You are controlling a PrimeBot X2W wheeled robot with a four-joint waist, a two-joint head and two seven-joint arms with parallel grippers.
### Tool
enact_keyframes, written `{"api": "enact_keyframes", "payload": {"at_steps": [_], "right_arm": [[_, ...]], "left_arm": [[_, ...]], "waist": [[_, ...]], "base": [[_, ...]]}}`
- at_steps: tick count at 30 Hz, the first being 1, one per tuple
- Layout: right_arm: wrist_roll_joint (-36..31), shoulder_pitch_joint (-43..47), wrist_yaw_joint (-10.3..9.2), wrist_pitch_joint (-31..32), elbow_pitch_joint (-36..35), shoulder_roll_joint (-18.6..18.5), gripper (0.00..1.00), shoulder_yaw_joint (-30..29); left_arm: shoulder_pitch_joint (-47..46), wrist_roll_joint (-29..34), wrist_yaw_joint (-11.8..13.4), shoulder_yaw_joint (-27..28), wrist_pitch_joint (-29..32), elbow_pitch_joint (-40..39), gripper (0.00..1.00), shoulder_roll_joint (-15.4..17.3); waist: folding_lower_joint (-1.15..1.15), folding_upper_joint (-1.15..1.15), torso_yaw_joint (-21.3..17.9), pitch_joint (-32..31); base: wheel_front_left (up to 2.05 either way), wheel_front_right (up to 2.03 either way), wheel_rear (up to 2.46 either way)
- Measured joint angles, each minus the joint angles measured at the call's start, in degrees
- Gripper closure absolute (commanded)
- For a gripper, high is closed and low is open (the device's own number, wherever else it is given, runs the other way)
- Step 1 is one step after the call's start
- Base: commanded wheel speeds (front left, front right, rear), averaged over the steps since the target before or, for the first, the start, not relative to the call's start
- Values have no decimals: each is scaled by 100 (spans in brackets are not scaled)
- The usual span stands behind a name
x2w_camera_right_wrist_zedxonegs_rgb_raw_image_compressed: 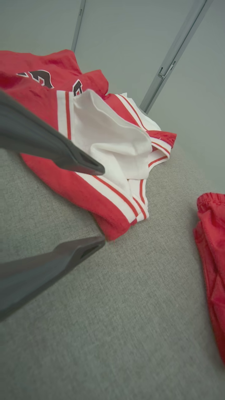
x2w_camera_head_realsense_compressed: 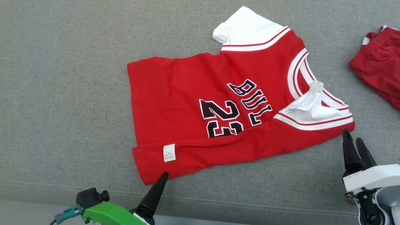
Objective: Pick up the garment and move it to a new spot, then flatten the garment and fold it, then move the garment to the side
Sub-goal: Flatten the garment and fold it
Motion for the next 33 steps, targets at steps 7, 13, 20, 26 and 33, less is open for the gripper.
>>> {"api": "enact_keyframes", "payload": {"at_steps": [7,13,20,26,33], "right_arm": [[45,-2,51,-1,179,33,0,97],[49,-37,103,-21,226,41,0,108],[49,-146,110,-67,325,38,0,103],[48,-171,151,-113,387,32,0,98],[42,-254,169,-130,436,21,0,108]], "left_arm": [[-19,-36,49,60,-76,282,0,-3],[-125,-55,49,89,-202,500,0,-16],[-333,-171,49,85,-309,735,0,-53],[-341,-310,48,24,-330,909,0,-60],[-556,-313,43,18,-424,1100,0,-67]], "waist": [[0,0,30,62],[0,0,60,130],[0,0,90,183],[0,0,99,211],[0,0,96,237]], "base": [[0,0,0],[0,0,0],[0,0,0],[0,0,0],[0,0,0]]}}
